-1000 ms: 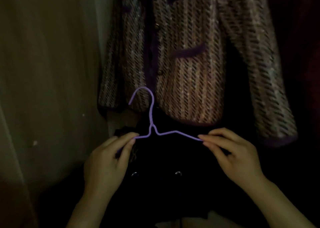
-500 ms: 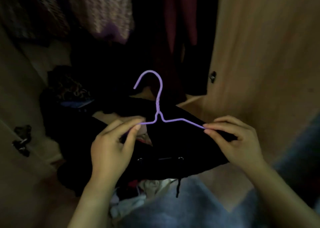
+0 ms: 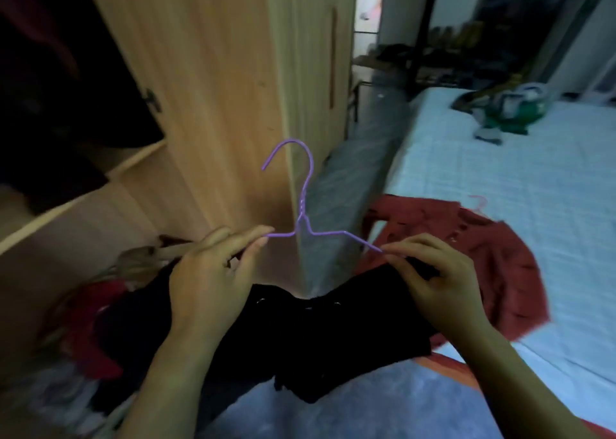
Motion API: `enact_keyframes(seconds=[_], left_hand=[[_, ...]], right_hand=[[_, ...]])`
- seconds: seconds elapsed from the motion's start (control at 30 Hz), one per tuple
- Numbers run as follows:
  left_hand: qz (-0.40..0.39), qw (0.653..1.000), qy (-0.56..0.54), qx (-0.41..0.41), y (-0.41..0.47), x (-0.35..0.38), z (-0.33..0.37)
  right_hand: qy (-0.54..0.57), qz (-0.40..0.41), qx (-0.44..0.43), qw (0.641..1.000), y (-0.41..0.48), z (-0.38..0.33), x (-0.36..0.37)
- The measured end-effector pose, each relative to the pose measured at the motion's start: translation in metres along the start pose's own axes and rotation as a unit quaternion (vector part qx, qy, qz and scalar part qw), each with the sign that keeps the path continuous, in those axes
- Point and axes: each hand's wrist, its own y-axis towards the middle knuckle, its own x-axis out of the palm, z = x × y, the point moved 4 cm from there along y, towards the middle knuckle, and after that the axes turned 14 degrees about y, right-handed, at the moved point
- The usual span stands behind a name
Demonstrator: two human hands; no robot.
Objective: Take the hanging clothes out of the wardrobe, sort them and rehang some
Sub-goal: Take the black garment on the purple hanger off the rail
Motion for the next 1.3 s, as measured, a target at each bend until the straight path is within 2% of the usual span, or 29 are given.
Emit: enact_keyframes(seconds=[0.2, 0.43, 0.87, 1.07, 1.2, 1.3], left_hand=[[-0.057, 0.991, -0.097, 0.076, -0.003, 0.085, 0.137], [-0.106, 0.972, -0.155, 0.142, 0.018, 0.151, 0.238], [-0.151, 0.947, -0.235, 0.160, 0.149, 0.295, 0.304], [-0.238, 0.931, -0.236, 0.141, 0.212, 0.399, 0.321], [-0.336, 0.911, -0.208, 0.118, 0.231, 0.475, 0.322], [-0.368, 0.909, -0.154, 0.117, 0.235, 0.518, 0.318]], right_hand=[[-0.069, 0.072, 0.048, 0.994, -0.046, 0.040, -0.150], [-0.092, 0.147, 0.085, 0.981, -0.064, 0.082, -0.250], [-0.118, 0.207, 0.153, 0.959, 0.030, 0.196, -0.298], [-0.118, 0.224, 0.215, 0.943, 0.085, 0.280, -0.311], [-0.153, 0.178, 0.279, 0.931, 0.104, 0.343, -0.314], [-0.221, 0.097, 0.316, 0.918, 0.118, 0.392, -0.315]])
